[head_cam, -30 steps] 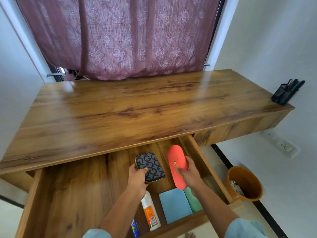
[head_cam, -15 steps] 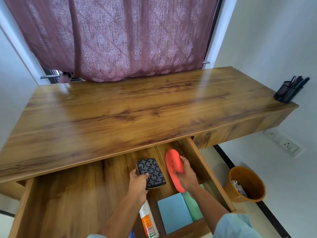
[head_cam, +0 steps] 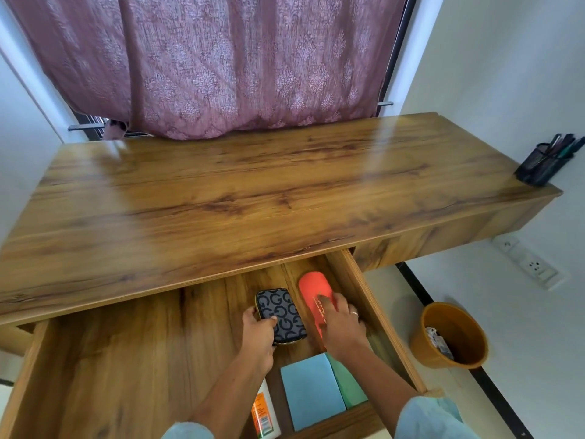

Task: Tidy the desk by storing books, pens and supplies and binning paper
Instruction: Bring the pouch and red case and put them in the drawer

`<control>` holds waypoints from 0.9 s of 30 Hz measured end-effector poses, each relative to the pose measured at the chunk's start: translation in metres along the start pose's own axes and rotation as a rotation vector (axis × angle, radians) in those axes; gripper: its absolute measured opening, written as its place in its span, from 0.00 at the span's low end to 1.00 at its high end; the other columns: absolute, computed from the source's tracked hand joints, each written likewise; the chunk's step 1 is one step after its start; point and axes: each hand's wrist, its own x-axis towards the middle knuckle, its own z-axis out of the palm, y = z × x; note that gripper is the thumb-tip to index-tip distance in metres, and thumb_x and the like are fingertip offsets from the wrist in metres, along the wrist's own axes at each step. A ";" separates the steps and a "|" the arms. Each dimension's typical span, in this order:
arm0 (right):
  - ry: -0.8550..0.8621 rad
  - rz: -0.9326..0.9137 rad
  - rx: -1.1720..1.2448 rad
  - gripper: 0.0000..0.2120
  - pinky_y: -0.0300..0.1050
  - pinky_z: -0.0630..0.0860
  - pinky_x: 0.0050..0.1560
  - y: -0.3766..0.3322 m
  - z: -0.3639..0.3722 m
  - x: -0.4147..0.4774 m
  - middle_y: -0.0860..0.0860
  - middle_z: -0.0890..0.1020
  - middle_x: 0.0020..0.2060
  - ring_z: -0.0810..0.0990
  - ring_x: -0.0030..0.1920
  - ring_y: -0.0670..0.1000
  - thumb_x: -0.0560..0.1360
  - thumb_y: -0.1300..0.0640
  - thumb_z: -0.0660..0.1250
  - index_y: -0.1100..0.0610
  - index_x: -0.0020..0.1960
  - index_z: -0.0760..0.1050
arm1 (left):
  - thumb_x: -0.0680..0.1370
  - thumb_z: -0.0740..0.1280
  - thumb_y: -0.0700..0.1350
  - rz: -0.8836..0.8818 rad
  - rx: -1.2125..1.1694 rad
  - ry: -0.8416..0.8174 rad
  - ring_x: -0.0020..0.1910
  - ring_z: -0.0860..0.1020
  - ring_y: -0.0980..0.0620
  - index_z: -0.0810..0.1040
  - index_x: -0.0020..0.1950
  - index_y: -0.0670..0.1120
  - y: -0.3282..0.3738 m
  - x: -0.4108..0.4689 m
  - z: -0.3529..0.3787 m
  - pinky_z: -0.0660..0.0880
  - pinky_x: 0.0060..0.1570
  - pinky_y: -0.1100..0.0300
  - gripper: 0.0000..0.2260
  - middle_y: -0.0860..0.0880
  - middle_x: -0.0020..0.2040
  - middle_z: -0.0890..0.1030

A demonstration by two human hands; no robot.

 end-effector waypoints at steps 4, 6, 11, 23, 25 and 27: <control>-0.018 -0.059 -0.107 0.33 0.57 0.65 0.70 0.004 0.002 -0.004 0.52 0.47 0.77 0.55 0.75 0.61 0.80 0.51 0.59 0.44 0.77 0.44 | 0.79 0.59 0.32 -0.007 0.026 0.025 0.56 0.73 0.44 0.56 0.74 0.47 -0.006 0.003 0.004 0.74 0.57 0.45 0.27 0.44 0.59 0.71; -0.017 -0.066 -0.136 0.34 0.56 0.66 0.69 0.007 0.000 -0.004 0.52 0.47 0.77 0.55 0.74 0.62 0.80 0.51 0.59 0.45 0.78 0.42 | 0.79 0.59 0.32 -0.006 0.047 0.045 0.56 0.73 0.44 0.56 0.75 0.47 -0.008 0.005 0.006 0.75 0.55 0.46 0.27 0.44 0.59 0.71; -0.005 -0.039 -0.170 0.34 0.54 0.69 0.67 0.012 -0.004 0.001 0.53 0.47 0.77 0.57 0.73 0.62 0.81 0.48 0.57 0.47 0.78 0.40 | 0.78 0.61 0.32 0.043 0.190 0.095 0.56 0.73 0.46 0.56 0.73 0.50 -0.015 0.008 0.011 0.76 0.52 0.49 0.28 0.43 0.63 0.71; 0.017 -0.061 -0.187 0.34 0.54 0.70 0.66 0.013 -0.008 -0.008 0.53 0.48 0.77 0.54 0.74 0.61 0.80 0.49 0.60 0.49 0.78 0.43 | 0.75 0.66 0.41 -0.033 0.634 0.181 0.66 0.64 0.40 0.59 0.72 0.42 -0.019 0.001 0.032 0.69 0.63 0.49 0.27 0.42 0.69 0.63; 0.044 -0.056 -0.201 0.35 0.55 0.68 0.67 0.012 -0.005 -0.013 0.54 0.48 0.77 0.53 0.75 0.61 0.79 0.48 0.60 0.50 0.78 0.43 | 0.76 0.65 0.43 -0.044 0.656 0.173 0.67 0.63 0.40 0.59 0.72 0.42 -0.017 -0.003 0.034 0.68 0.63 0.50 0.27 0.42 0.70 0.61; 0.081 -0.073 -0.202 0.35 0.56 0.66 0.68 0.008 -0.001 -0.020 0.54 0.50 0.76 0.53 0.75 0.61 0.79 0.48 0.61 0.51 0.78 0.44 | 0.75 0.66 0.43 -0.025 0.664 0.168 0.67 0.62 0.41 0.60 0.72 0.43 -0.018 -0.007 0.034 0.67 0.64 0.50 0.28 0.42 0.70 0.61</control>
